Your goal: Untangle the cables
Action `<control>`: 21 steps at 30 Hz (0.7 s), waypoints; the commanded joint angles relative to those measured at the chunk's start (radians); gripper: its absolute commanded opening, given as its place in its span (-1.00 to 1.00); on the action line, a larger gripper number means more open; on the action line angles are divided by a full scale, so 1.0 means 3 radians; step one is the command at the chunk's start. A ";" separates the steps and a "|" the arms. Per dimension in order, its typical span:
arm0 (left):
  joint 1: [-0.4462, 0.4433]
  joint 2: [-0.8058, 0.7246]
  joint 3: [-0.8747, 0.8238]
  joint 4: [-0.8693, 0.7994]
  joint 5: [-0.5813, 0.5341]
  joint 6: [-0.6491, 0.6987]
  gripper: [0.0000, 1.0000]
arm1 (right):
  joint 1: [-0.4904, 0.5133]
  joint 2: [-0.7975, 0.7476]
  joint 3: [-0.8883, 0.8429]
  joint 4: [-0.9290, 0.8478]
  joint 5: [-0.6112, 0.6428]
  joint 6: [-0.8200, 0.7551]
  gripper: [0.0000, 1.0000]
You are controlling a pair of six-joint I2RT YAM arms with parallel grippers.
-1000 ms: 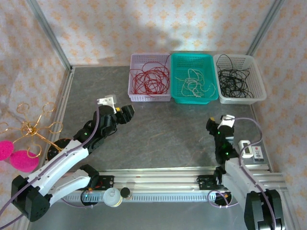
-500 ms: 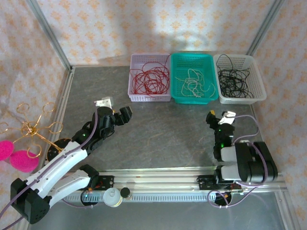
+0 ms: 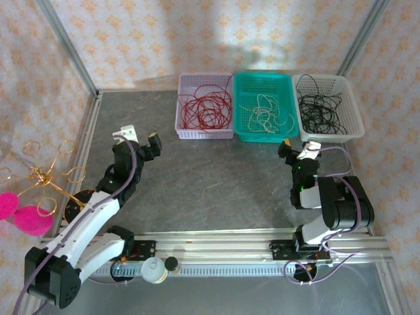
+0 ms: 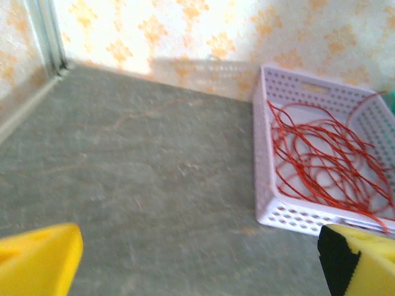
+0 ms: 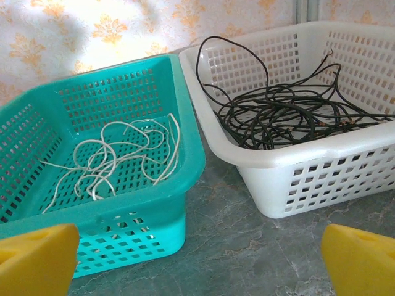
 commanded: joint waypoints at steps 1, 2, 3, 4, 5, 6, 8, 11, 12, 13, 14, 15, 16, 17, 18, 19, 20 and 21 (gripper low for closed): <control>0.0260 0.0160 -0.0447 0.1202 -0.0168 0.0564 0.98 | 0.0031 -0.0010 0.0002 -0.0026 0.0094 0.0011 0.99; 0.0364 0.0235 -0.0532 0.1366 -0.0172 0.0513 0.99 | 0.0028 -0.0005 0.0003 -0.0025 0.0096 0.0011 0.99; 0.0452 0.0330 -0.0607 0.1522 -0.0175 0.0468 0.99 | 0.0028 -0.0007 -0.0001 -0.0009 0.0099 0.0008 0.99; 0.0519 0.0434 -0.0698 0.1716 -0.0172 0.0450 0.98 | 0.0029 -0.0004 0.0003 -0.0025 0.0096 0.0008 0.99; 0.0559 0.0524 -0.0763 0.1887 -0.0173 0.0470 0.98 | 0.0028 -0.0007 0.0006 -0.0019 0.0096 0.0009 0.99; 0.0583 0.0638 -0.0832 0.2093 -0.0163 0.0508 0.99 | 0.0028 -0.0005 0.0002 -0.0019 0.0094 0.0009 0.99; 0.0605 0.0886 -0.0928 0.2439 -0.0162 0.0624 0.98 | 0.0032 -0.0002 0.0011 -0.0025 0.0098 0.0008 0.99; 0.0608 0.1281 -0.1167 0.3249 -0.0261 0.0677 0.99 | 0.0029 -0.0004 0.0010 -0.0024 0.0096 0.0008 0.99; 0.0609 0.1445 -0.1225 0.3604 -0.0270 0.0735 0.99 | 0.0028 -0.0005 0.0007 -0.0025 0.0095 0.0005 0.99; 0.0617 0.1496 -0.1204 0.3673 -0.0236 0.0698 0.99 | 0.0028 -0.0004 0.0007 -0.0027 0.0096 0.0004 0.99; 0.0636 0.1588 -0.1152 0.3708 -0.0136 0.0716 0.99 | 0.0028 -0.0002 0.0010 -0.0027 0.0100 0.0003 0.99; 0.0640 0.1735 -0.1115 0.3725 -0.0111 0.0714 0.99 | 0.0028 -0.0004 0.0009 -0.0027 0.0103 0.0004 0.99; 0.0642 0.1892 -0.1159 0.3939 -0.0041 0.0747 0.99 | 0.0030 -0.0005 0.0008 -0.0027 0.0104 0.0002 0.99; 0.0677 0.2085 -0.1227 0.4291 0.0005 0.0754 1.00 | 0.0032 -0.0003 0.0010 -0.0027 0.0102 0.0003 0.99; 0.0708 0.2151 -0.1245 0.4457 -0.0016 0.0713 0.99 | 0.0032 -0.0006 0.0009 -0.0027 0.0101 0.0004 0.99; 0.0741 0.2085 -0.1204 0.4211 0.0000 0.0644 0.99 | 0.0033 -0.0002 0.0009 -0.0024 0.0104 0.0006 0.99; 0.0770 0.2022 -0.1147 0.3985 0.0054 0.0601 0.99 | 0.0036 -0.0004 0.0009 -0.0027 0.0106 -0.0004 0.99; 0.0801 0.2045 -0.1171 0.4066 0.0119 0.0593 0.99 | 0.0043 -0.0002 0.0013 -0.0027 0.0121 -0.0001 0.99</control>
